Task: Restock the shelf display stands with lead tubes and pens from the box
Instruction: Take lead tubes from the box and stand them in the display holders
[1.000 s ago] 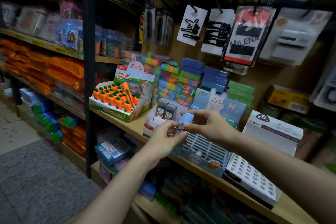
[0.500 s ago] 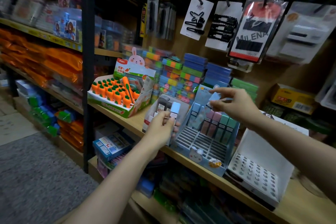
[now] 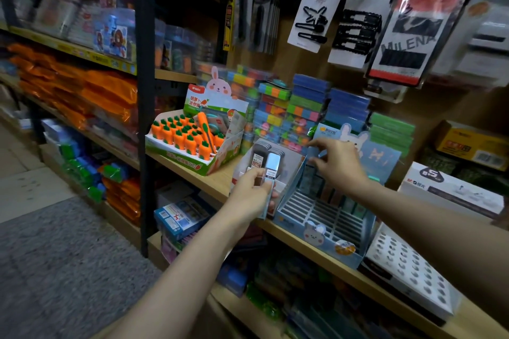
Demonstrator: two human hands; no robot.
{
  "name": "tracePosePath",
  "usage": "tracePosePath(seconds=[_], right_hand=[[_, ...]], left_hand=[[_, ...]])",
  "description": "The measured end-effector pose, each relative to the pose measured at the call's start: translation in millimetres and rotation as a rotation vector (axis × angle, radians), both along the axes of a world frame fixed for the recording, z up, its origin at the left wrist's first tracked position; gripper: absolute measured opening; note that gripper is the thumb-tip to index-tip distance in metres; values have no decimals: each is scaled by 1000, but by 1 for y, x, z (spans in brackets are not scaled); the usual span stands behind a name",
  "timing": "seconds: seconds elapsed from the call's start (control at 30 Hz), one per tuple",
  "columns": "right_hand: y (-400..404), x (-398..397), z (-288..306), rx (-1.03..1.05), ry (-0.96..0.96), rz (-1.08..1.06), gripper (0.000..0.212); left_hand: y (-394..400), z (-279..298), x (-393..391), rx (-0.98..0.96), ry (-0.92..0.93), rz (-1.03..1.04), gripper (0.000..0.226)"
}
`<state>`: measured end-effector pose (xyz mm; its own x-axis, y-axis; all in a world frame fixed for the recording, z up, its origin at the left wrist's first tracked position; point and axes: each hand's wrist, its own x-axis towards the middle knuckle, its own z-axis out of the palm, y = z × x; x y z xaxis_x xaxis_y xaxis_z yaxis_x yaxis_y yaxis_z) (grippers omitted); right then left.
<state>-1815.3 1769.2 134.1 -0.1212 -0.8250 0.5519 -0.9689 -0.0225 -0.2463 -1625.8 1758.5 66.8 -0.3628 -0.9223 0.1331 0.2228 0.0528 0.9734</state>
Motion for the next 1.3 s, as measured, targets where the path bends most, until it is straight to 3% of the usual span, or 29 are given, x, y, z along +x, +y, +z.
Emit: tracePosePath(seconds=[0.2,0.37,0.53,0.63,0.73,0.87,1.0,1.07,1.2,1.3], right_hand=[[-2,1,-17,11,-77,-49,35],[2,4,-31,-45,-52,-80,35],[11,4,-23,35,3,-80,39],[26,10,-12,-1,-172,-7,40],[47,25,-2,65,-502,202,24],[63,34,0,155,-425,346,28],[59,5,24,63,-420,195,30],[57,-14,32,-12,-330,91,31],[48,-26,17,-39,-183,8,33],[39,-20,2,-53,-203,23,31]], left_hand=[[-1,-1,0,-19,-8,18,21],[3,0,1,-23,-5,-21,20],[9,2,0,-78,-73,30,25],[11,3,-2,-106,-145,48,29],[13,1,-4,-158,-185,50,29],[18,-1,-9,-241,-222,-28,22],[18,-3,-6,-550,-441,245,29],[17,-7,2,-698,-566,352,37],[17,-22,6,-768,-867,341,68],[20,-27,-2,-774,-946,350,78]])
